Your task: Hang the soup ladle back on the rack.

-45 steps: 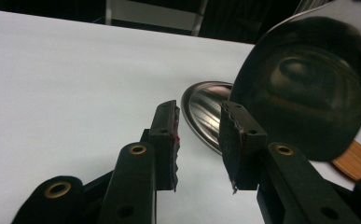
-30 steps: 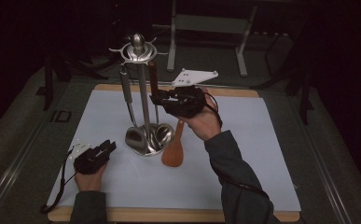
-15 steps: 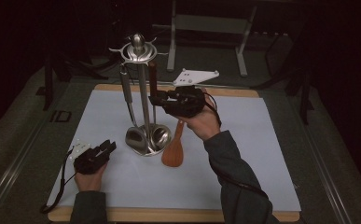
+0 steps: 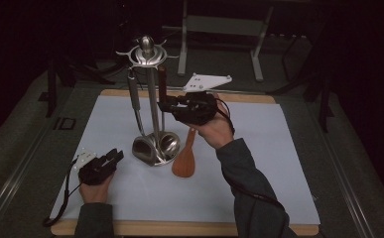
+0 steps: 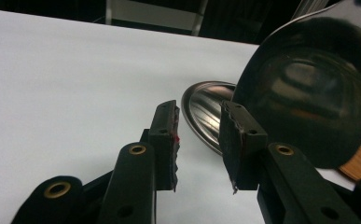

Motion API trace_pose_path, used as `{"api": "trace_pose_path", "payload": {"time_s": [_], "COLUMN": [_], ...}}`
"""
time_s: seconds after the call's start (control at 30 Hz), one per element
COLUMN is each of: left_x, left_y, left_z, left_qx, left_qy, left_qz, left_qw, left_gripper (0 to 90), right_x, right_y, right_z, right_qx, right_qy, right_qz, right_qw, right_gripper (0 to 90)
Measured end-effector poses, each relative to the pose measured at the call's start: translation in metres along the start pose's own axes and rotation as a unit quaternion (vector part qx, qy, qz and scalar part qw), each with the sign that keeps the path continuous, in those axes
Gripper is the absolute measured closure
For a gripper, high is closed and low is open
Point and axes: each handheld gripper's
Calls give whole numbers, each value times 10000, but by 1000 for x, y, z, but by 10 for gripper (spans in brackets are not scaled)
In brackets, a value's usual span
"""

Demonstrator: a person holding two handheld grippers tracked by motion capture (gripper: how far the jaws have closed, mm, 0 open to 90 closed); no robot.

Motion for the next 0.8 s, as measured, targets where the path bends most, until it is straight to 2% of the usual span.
{"api": "trace_pose_path", "payload": {"time_s": [0.5,0.8], "left_x": [0,0], "left_y": [0,0], "left_z": [0,0], "left_qx": [-8,-16], "left_qy": [-8,-12], "left_qz": [-1,-4], "left_qw": [10000,10000], "left_gripper": [673,672], "right_x": [6,6], "right_y": [-8,-4], "right_z": [3,0], "right_qx": [-8,53], "right_qy": [222,110], "right_qz": [144,117], "right_qw": [9996,9999], "right_gripper": [738,727]}}
Point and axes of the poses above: each handheld gripper's, and its own axes: x roughly forward along the jaws, y roughly out of its underside, z roughly to its left, and after that the axes turned 8 degrees about -z, right-handed
